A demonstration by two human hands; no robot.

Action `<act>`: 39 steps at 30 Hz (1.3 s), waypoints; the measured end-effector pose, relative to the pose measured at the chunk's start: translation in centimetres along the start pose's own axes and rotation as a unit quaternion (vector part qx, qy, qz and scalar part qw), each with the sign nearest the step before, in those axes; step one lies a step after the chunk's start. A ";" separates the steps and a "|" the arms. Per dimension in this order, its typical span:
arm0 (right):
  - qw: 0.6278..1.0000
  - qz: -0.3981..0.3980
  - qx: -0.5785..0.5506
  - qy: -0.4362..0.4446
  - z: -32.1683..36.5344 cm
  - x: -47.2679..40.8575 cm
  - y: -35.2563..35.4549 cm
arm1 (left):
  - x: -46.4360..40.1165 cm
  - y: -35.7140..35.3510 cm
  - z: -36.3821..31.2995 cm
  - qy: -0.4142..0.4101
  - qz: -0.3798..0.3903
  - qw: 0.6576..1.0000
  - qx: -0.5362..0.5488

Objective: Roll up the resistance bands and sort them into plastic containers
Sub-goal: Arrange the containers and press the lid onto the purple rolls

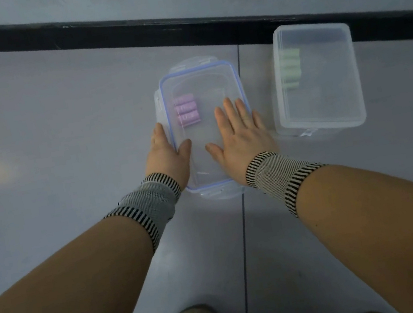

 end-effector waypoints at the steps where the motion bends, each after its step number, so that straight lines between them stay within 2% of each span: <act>1: 1.000 0.002 0.003 0.001 0.2 0.0 -0.1 | -0.2 -0.1 0.1 0.010 0.002 1.000 0.006; 4: 1.000 0.002 0.012 -0.002 0.0 0.1 -0.2 | 0.0 -1.2 -0.2 0.018 0.014 0.999 0.047; 10: 1.000 -0.001 0.018 -0.005 0.1 -0.4 -0.1 | -1.1 -1.5 0.1 0.010 -0.020 0.992 0.121; 15: 1.000 0.008 0.022 -0.009 -0.3 0.0 -0.7 | -0.9 -1.5 0.2 0.007 -0.012 0.991 0.136; 19: 1.000 0.010 0.017 -0.007 0.1 0.0 -0.6 | -1.2 -1.3 0.6 -0.012 0.006 0.997 0.072; 24: 1.000 0.016 -0.001 0.006 0.1 0.4 -0.2 | -3.8 1.7 -1.8 -0.072 -0.030 0.996 -0.044; 27: 1.000 -0.013 -0.026 -0.004 -0.3 0.1 1.3 | -5.4 1.9 -2.6 -0.079 0.017 0.989 -0.122; 31: 0.996 -0.083 -0.025 0.035 -0.1 -4.8 6.1 | -6.0 1.0 -2.2 -0.060 0.030 0.992 -0.109; 36: 0.999 -0.015 0.021 0.045 -0.3 -10.2 7.0 | -6.3 0.4 -2.5 -0.061 0.038 0.991 -0.114; 39: 0.997 -0.042 0.043 0.041 -0.2 -10.9 6.6 | -6.4 0.6 -2.7 -0.071 0.032 0.991 -0.111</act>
Point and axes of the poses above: each hand's wrist, its own x-axis away from the middle knuckle, its own y-axis out of the back of the hand, z = x × y, the point moved 5 cm from there along -x, towards the middle knuckle, and after that the axes turned 11 degrees about z, right-handed, at the moved point
